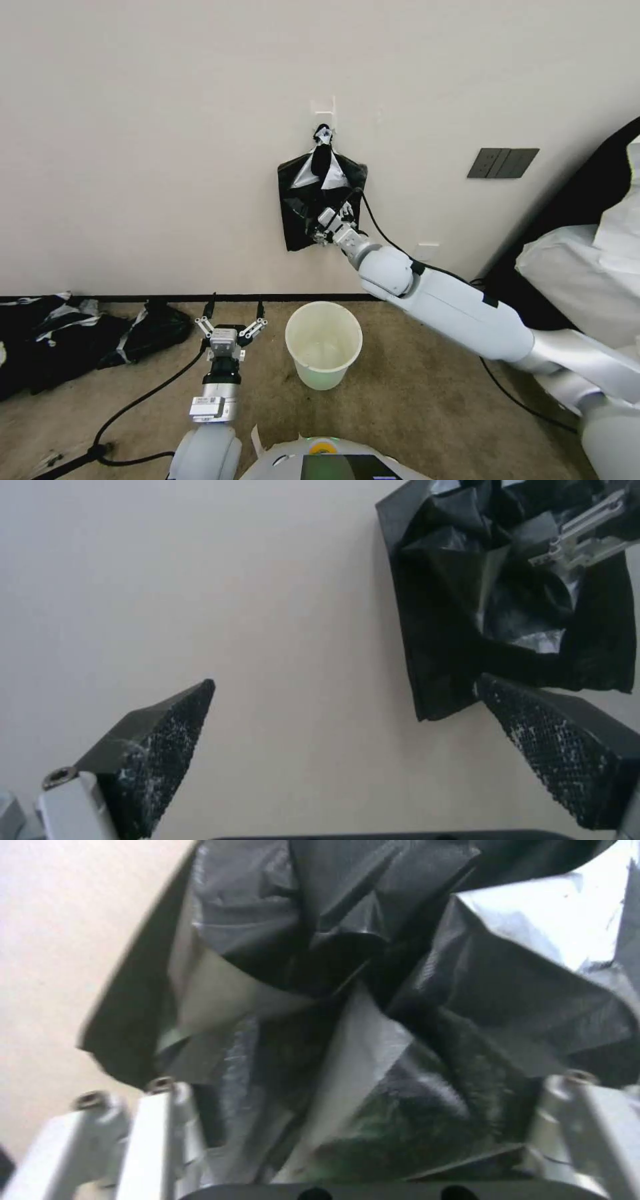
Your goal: Place a trash bag onto the trash bin.
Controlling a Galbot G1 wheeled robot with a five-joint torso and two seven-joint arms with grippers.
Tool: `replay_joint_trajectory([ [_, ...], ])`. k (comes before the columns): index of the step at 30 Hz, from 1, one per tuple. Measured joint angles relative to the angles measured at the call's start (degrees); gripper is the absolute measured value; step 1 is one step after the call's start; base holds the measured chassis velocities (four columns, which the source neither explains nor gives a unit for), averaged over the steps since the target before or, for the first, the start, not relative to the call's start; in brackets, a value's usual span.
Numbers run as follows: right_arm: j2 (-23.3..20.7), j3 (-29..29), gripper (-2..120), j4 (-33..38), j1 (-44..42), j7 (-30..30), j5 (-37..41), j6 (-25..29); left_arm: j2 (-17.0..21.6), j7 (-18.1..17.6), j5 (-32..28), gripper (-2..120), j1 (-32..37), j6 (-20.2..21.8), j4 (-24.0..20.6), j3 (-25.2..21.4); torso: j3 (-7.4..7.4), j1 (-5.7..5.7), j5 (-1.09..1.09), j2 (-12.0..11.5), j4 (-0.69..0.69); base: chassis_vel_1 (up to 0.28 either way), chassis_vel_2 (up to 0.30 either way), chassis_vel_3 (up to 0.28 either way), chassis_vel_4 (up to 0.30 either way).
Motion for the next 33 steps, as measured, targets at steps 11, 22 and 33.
replay_joint_trajectory([
  [11,-2.87,-5.67,28,-3.47,6.13,-0.16,-0.99,-0.31,0.05,-0.22,-0.38,100,-0.34,0.00,-0.37,0.05,0.00,0.00,0.00,0.00,0.00,0.000,0.000,0.000,0.000],
  [22,-5.03,-3.92,0,-1.10,4.71,-0.15,0.02,-0.01,0.30,-0.32,-0.45,100,-0.73,0.54,-0.77,0.47,-0.01,0.00,-0.01,0.00,0.00,0.000,0.000,0.000,0.000],
  [33,-6.09,9.16,0,5.60,-5.88,2.06,7.94,11.12,6.34,-0.03,-5.20,100,-1.83,5.43,-4.57,-0.55,0.00,-0.01,-0.01,0.00,0.00,0.000,0.000,0.000,0.000],
])
